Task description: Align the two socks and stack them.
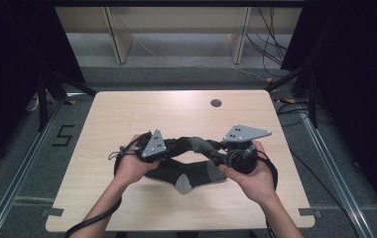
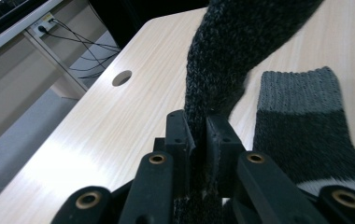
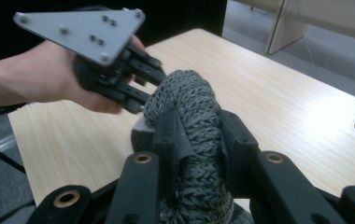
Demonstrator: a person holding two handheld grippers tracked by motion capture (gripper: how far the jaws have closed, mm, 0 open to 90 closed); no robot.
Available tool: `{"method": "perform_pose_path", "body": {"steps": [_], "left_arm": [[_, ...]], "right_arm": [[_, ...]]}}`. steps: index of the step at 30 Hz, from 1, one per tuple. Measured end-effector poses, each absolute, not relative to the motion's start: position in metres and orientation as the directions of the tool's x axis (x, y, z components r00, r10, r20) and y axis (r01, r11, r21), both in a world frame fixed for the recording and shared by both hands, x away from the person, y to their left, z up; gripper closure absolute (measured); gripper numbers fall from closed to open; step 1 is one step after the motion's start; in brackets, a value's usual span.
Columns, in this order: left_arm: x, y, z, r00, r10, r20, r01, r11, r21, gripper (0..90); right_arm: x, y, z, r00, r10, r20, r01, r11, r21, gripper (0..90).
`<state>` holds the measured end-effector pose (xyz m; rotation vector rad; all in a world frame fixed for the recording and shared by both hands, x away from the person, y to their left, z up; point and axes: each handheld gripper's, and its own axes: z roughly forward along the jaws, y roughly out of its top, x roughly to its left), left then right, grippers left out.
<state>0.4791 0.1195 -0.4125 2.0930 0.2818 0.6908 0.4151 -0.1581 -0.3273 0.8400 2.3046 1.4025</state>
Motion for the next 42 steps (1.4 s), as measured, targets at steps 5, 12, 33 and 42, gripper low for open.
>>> {"method": "perform_pose_path", "body": {"steps": [5,12,33,42], "left_arm": [[0.462,0.133,-0.393,0.824,0.415,0.387,-0.047,-0.63,0.776,81.6],[0.439,0.155,-0.381,0.826,0.395,0.402,-0.04,-0.671,0.74,82.0],[0.452,0.143,-0.425,0.909,0.297,0.291,0.03,-0.745,0.666,81.4],[0.47,0.131,-0.432,0.911,0.289,0.295,0.038,-0.77,0.637,80.0]], "right_arm": [[0.41,-0.158,-0.326,-0.786,0.615,0.063,0.319,0.317,0.893,71.4],[0.403,-0.151,-0.325,-0.807,0.586,0.072,0.316,0.327,0.891,71.3],[0.394,-0.154,-0.383,-0.763,0.609,0.217,0.517,0.375,0.769,70.6],[0.406,-0.162,-0.399,-0.701,0.659,0.273,0.596,0.33,0.732,69.7]]}}
